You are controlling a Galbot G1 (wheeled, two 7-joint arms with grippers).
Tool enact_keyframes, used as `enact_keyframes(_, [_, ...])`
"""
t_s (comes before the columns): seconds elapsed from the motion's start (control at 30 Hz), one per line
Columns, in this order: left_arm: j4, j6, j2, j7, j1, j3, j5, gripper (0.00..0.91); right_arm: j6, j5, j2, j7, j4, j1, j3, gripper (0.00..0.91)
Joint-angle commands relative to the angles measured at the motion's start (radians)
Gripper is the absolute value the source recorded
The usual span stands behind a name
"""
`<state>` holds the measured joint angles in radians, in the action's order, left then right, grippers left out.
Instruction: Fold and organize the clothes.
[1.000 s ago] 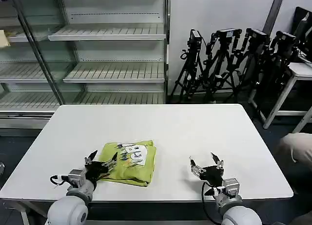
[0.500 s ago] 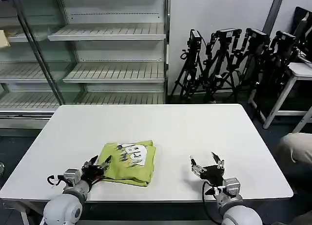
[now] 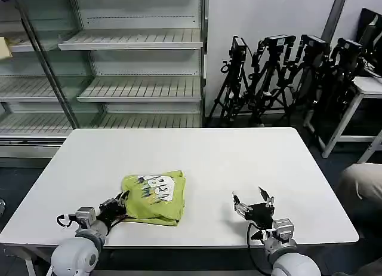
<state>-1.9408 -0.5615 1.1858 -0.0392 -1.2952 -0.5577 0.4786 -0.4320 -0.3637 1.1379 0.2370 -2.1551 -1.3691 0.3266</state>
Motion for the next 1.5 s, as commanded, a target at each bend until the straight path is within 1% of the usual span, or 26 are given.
enact_keyframes(0.03, [-0.018, -0.008, -0.142, 0.042, 0.010, -0.166, -0.009, 0.020, 0.002, 0.000, -0.003, 0.000, -0.001, 0.002, 0.000, 0.907])
enact_keyframes(0.1, [-0.019, -0.014, -0.232, 0.093, -0.001, -0.276, -0.018, 0.020, 0.002, 0.000, -0.004, 0.000, -0.002, 0.004, -0.001, 0.907])
enact_keyframes(0.17, [0.014, -0.014, -0.362, 0.176, -0.028, -0.420, -0.039, 0.020, 0.004, -0.001, -0.003, 0.000, 0.001, 0.009, -0.004, 0.907])
enact_keyframes(0.2, [0.031, -0.013, -0.401, 0.202, -0.039, -0.455, -0.042, 0.020, 0.005, -0.001, -0.003, 0.000, 0.002, 0.010, -0.005, 0.907])
enact_keyframes(0.23, [0.066, -0.012, -0.493, 0.256, -0.056, -0.515, -0.044, 0.020, 0.006, -0.002, -0.004, -0.001, 0.004, 0.012, -0.007, 0.907])
enact_keyframes(0.27, [0.083, -0.012, -0.533, 0.282, -0.068, -0.550, -0.043, 0.020, 0.007, -0.003, -0.004, -0.001, 0.005, 0.014, -0.008, 0.907])
enact_keyframes(0.33, [0.136, -0.015, -0.649, 0.353, -0.081, -0.657, -0.041, 0.020, 0.007, -0.004, -0.004, -0.002, 0.007, 0.017, -0.012, 0.907])
enact_keyframes(0.37, [0.139, -0.015, -0.674, 0.372, -0.081, -0.678, -0.038, 0.020, 0.008, -0.005, -0.002, -0.002, 0.009, 0.019, -0.014, 0.907])
enact_keyframes(0.43, [0.109, -0.016, -0.691, 0.371, -0.079, -0.684, -0.030, 0.020, 0.008, -0.004, 0.003, -0.002, 0.012, 0.022, -0.017, 0.907])
enact_keyframes(0.5, [0.034, -0.017, -0.671, 0.362, -0.076, -0.654, -0.032, 0.020, 0.008, -0.003, 0.006, -0.002, 0.013, 0.022, -0.019, 0.907])
enact_keyframes(0.57, [-0.107, -0.017, -0.570, 0.300, -0.074, -0.573, -0.038, 0.020, 0.008, -0.003, 0.007, -0.002, 0.012, 0.016, -0.017, 0.907])
enact_keyframes(0.6, [-0.216, -0.017, -0.513, 0.264, -0.072, -0.516, -0.044, 0.020, 0.008, -0.003, 0.006, -0.002, 0.010, 0.014, -0.014, 0.907])
enact_keyframes(0.63, [-0.269, -0.018, -0.474, 0.237, -0.075, -0.468, -0.054, 0.020, 0.007, -0.003, 0.002, -0.002, 0.008, 0.011, -0.012, 0.907])
enact_keyframes(0.7, [-0.395, -0.018, -0.348, 0.218, -0.096, -0.348, -0.127, 0.020, 0.006, -0.002, -0.001, -0.002, 0.004, 0.008, -0.004, 0.907])
enact_keyframes(0.77, [-0.448, -0.017, -0.269, 0.150, -0.124, -0.159, -0.212, 0.020, 0.004, -0.001, 0.000, -0.002, 0.003, 0.004, 0.001, 0.907])
enact_keyframes(0.8, [-0.465, -0.016, -0.209, 0.131, -0.148, -0.050, -0.253, 0.020, 0.004, 0.000, 0.000, -0.002, 0.003, 0.004, 0.002, 0.907])
enact_keyframes(0.87, [-0.460, -0.015, -0.114, 0.082, -0.164, 0.094, -0.318, 0.010, 0.002, 0.004, 0.003, -0.002, 0.002, 0.002, 0.000, 0.907])
enact_keyframes(0.97, [-0.417, -0.013, -0.005, -0.015, -0.138, 0.247, -0.326, 0.010, 0.001, 0.008, 0.007, -0.003, 0.001, 0.004, -0.005, 0.907])
enact_keyframes(1.03, [-0.399, 0.018, 0.021, -0.088, -0.117, 0.294, -0.289, 0.010, 0.001, 0.011, 0.009, -0.003, 0.001, 0.006, -0.008, 0.907])
enact_keyframes(1.07, [-0.388, 0.012, 0.040, -0.120, -0.099, 0.307, -0.280, 0.020, 0.000, 0.012, 0.009, -0.004, 0.001, 0.006, -0.010, 0.907])
enact_keyframes(1.17, [-0.359, 0.026, 0.064, -0.185, -0.055, 0.327, -0.249, 0.010, 0.001, 0.016, 0.010, -0.005, 0.000, 0.006, -0.012, 0.907])
enact_keyframes(1.3, [-0.336, 0.015, 0.097, -0.284, 0.015, 0.346, -0.162, 0.010, 0.000, 0.017, 0.009, -0.007, -0.002, 0.009, -0.011, 0.907])
enact_keyframes(1.33, [-0.318, 0.015, 0.106, -0.307, 0.037, 0.350, -0.144, 0.010, 0.000, 0.017, 0.008, -0.007, -0.002, 0.012, -0.008, 0.907])
enact_keyframes(1.37, [-0.298, 0.006, 0.123, -0.345, 0.073, 0.356, -0.086, 0.020, -0.001, 0.017, 0.007, -0.007, -0.003, 0.013, -0.007, 0.907])
enact_keyframes(1.4, [-0.281, 0.001, 0.135, -0.362, 0.095, 0.361, -0.059, 0.010, -0.001, 0.016, 0.005, -0.008, -0.005, 0.017, -0.003, 0.907])
enact_keyframes(1.5, [-0.233, 0.003, 0.162, -0.406, 0.139, 0.388, -0.019, 0.010, -0.004, 0.014, -0.002, -0.008, -0.001, 0.039, 0.012, 0.907])
